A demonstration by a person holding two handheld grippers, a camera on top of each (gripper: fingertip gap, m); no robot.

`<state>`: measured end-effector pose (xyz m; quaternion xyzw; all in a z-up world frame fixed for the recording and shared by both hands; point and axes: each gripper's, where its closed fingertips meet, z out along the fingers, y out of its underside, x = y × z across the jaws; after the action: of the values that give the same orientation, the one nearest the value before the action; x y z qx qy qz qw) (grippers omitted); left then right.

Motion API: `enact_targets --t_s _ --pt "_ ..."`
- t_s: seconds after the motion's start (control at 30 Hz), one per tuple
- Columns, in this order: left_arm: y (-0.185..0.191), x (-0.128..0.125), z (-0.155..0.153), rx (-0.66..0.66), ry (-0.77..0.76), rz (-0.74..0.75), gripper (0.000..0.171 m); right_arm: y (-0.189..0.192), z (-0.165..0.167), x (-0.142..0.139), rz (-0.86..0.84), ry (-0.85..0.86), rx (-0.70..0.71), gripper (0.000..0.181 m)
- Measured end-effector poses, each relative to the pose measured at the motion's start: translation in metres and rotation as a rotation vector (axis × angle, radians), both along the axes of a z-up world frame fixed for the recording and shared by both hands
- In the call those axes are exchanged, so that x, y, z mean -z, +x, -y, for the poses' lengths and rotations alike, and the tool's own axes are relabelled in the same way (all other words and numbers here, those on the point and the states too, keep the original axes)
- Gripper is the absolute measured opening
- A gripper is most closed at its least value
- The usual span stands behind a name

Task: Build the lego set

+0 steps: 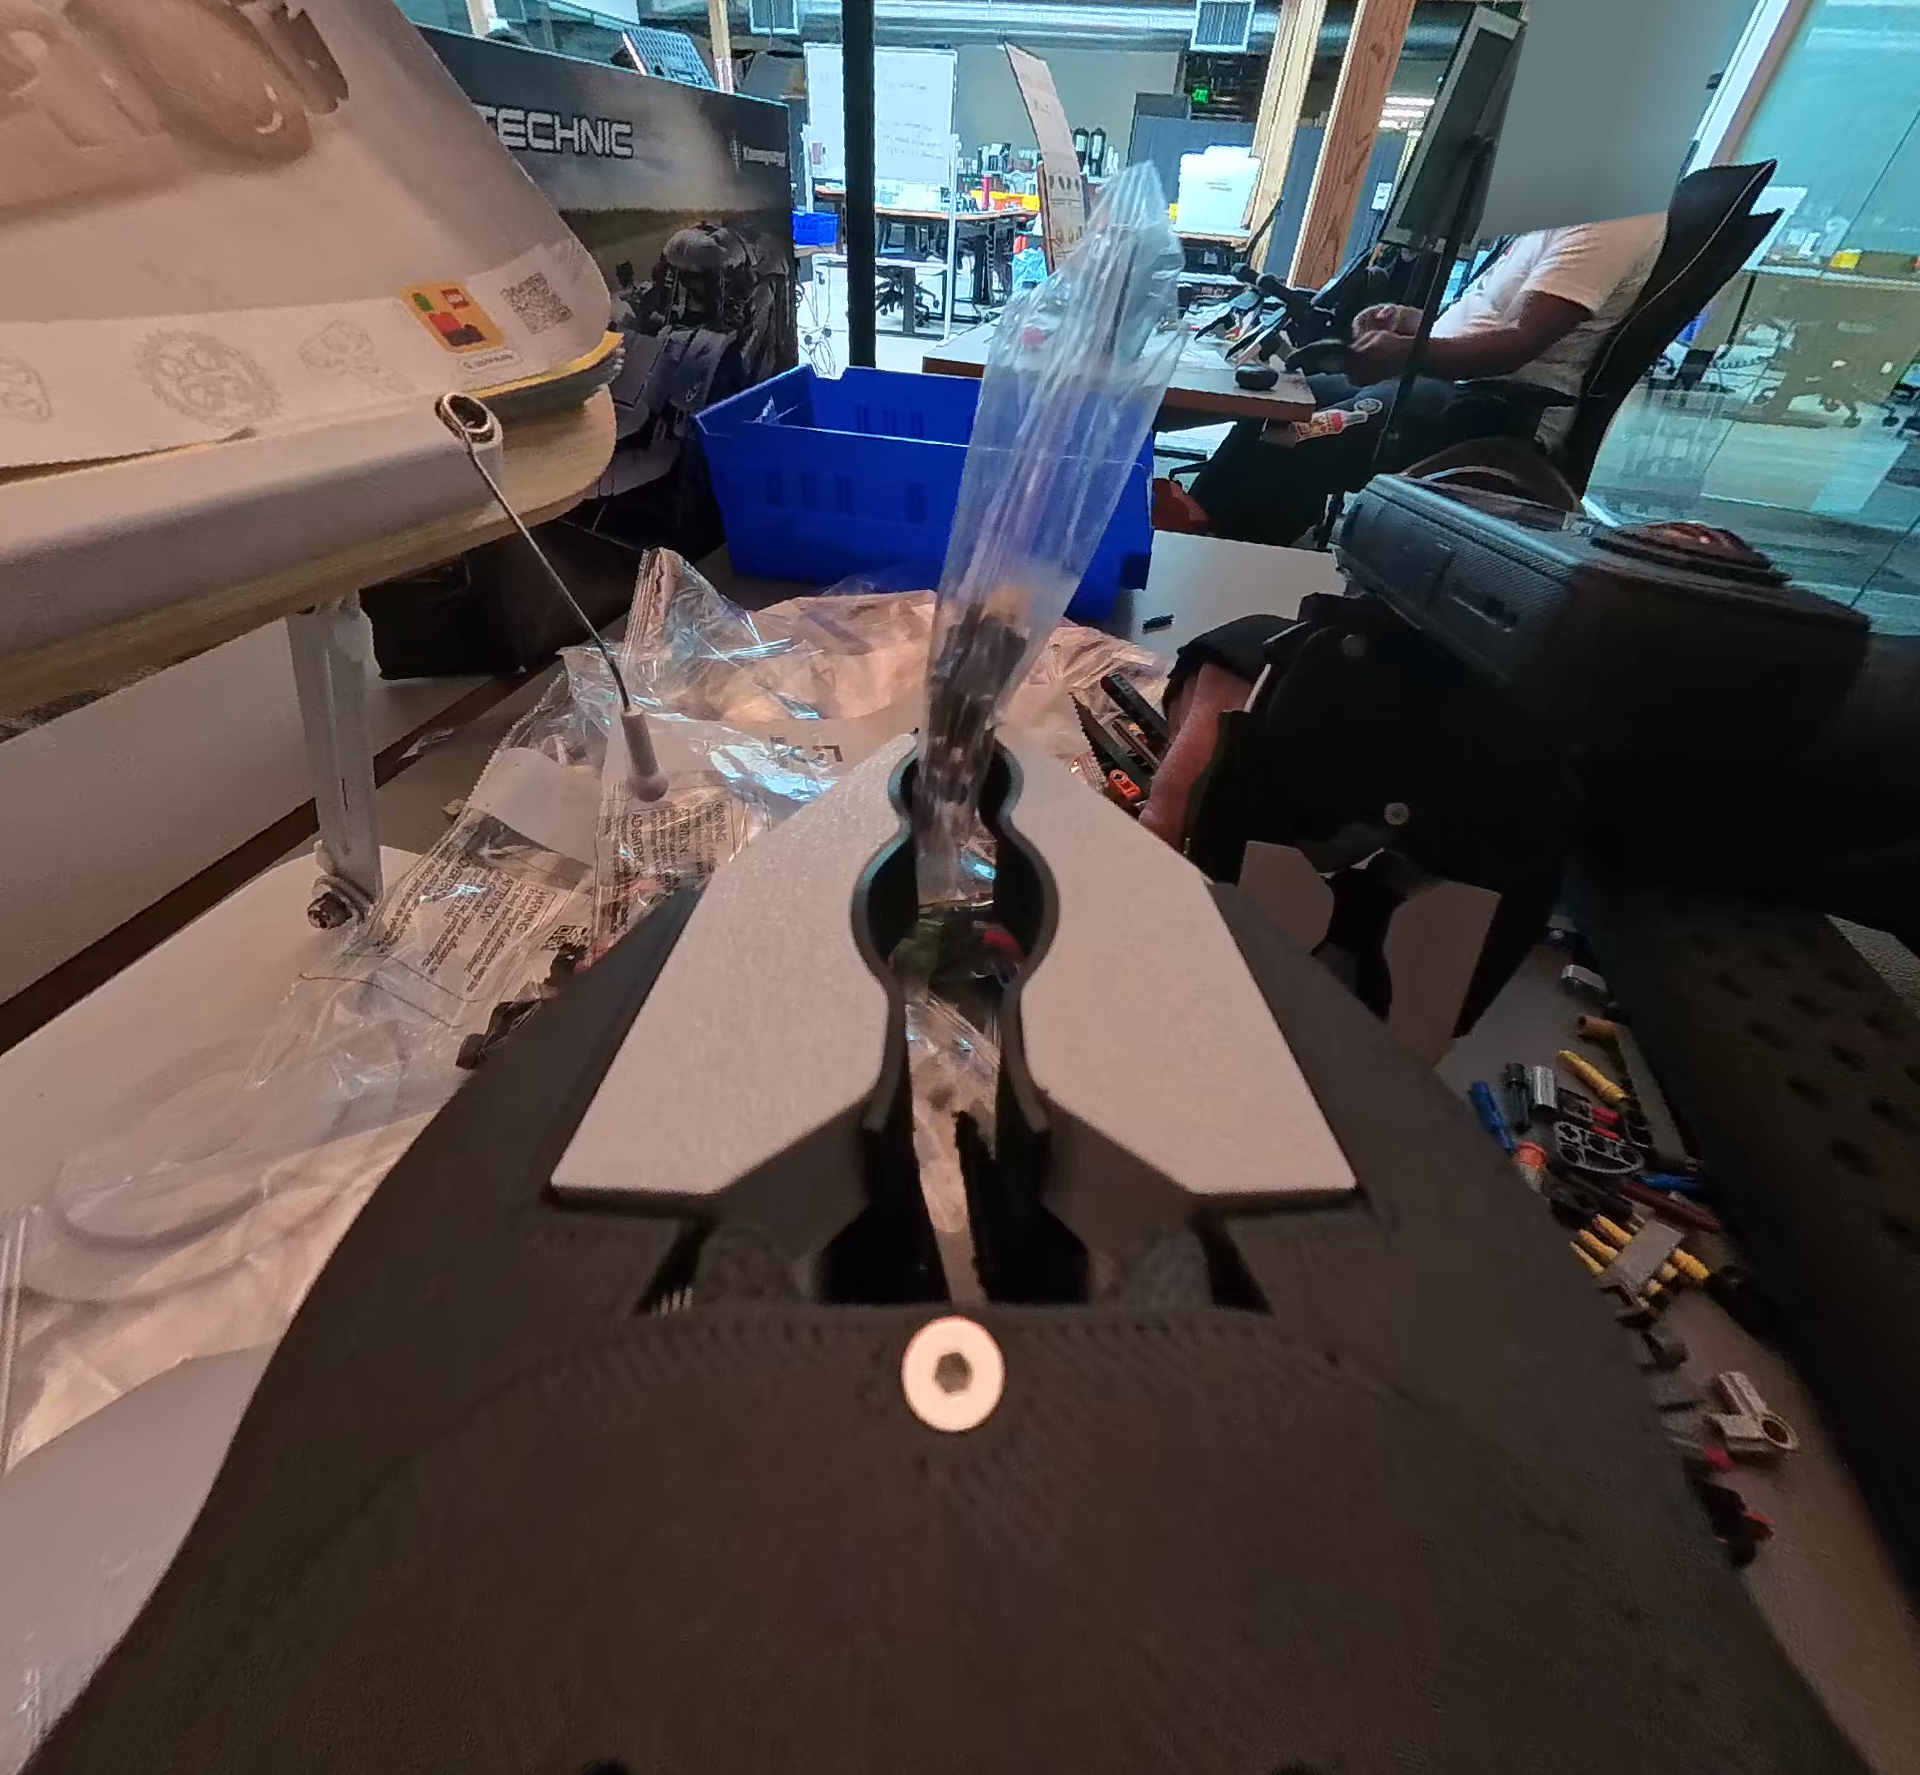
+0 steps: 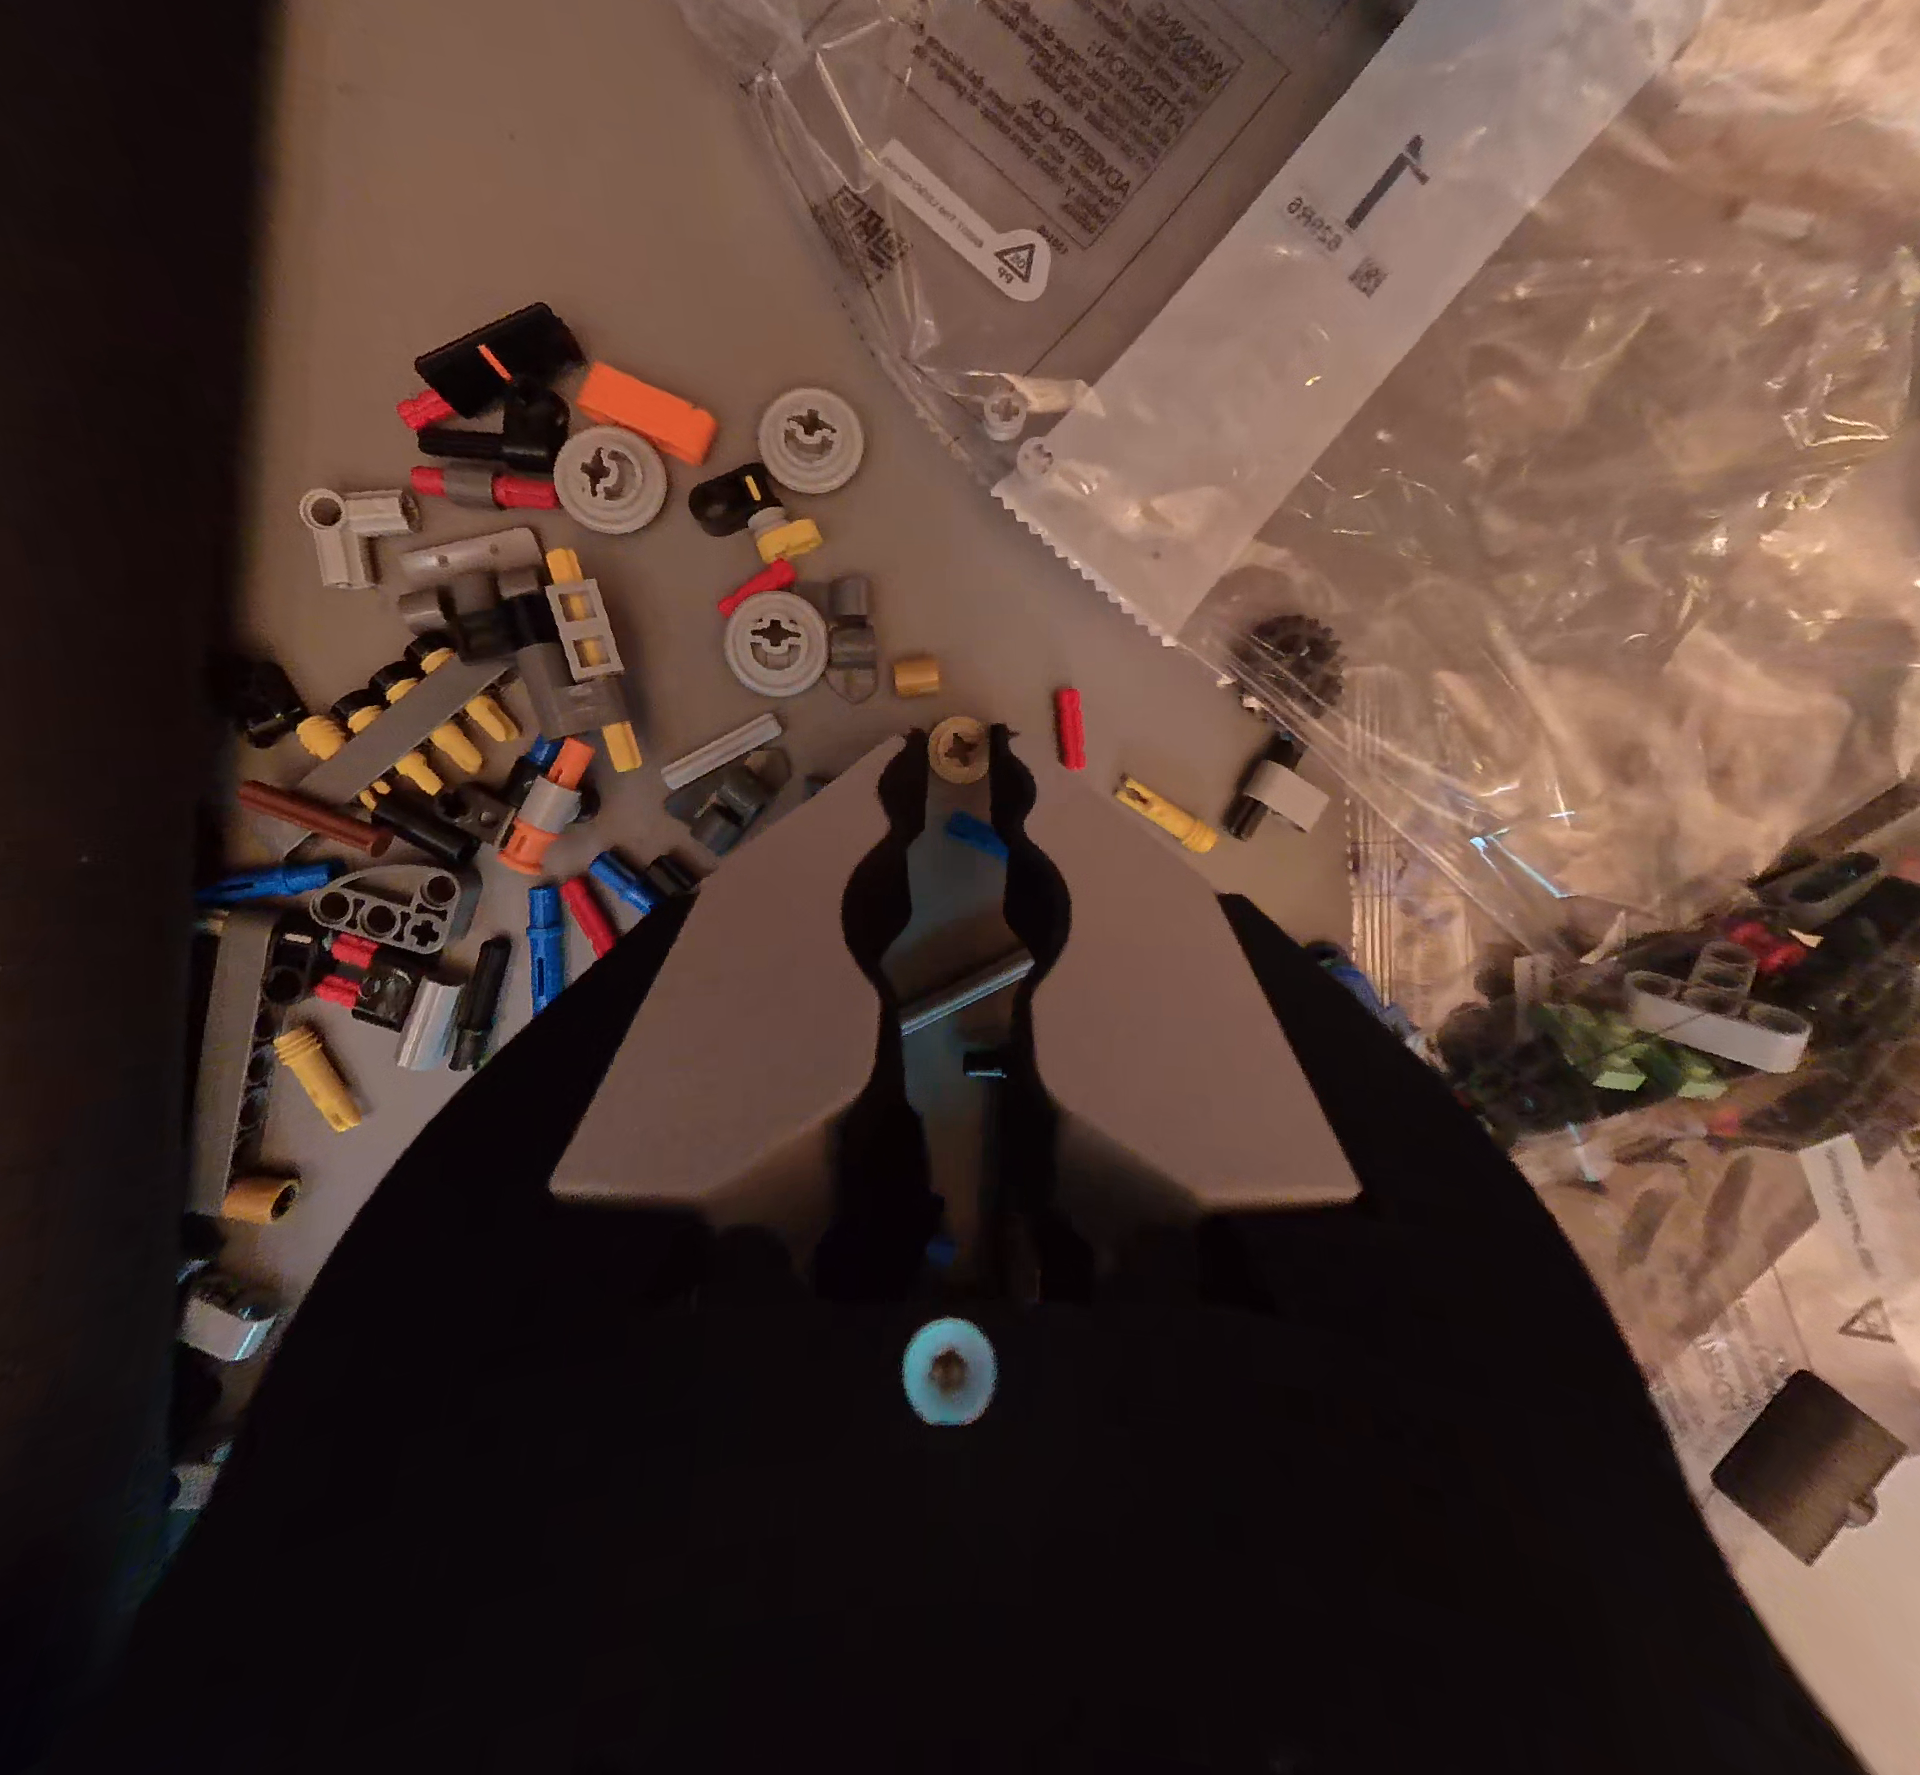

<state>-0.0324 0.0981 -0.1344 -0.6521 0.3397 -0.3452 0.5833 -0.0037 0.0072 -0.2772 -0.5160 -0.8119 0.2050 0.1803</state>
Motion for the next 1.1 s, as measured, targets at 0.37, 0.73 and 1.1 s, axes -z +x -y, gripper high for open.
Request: enact_targets --t_s 0.37,0.73,1.1 --pt "0.008 0.008 0.005 0.045 -0.018 -0.033 0.005 0.002 -0.051 -0.139 -0.619 0.069 0.199 0.008" --pt "0.024 0.030 0.012 0.112 -0.053 -0.115 0.005 0.013 -0.070 -0.194 -0.892 0.136 0.316 0.009" --pt "0.027 0.030 0.013 0.123 -0.051 -0.119 0.005 0.010 -0.071 -0.190 -0.879 0.125 0.326 0.016"
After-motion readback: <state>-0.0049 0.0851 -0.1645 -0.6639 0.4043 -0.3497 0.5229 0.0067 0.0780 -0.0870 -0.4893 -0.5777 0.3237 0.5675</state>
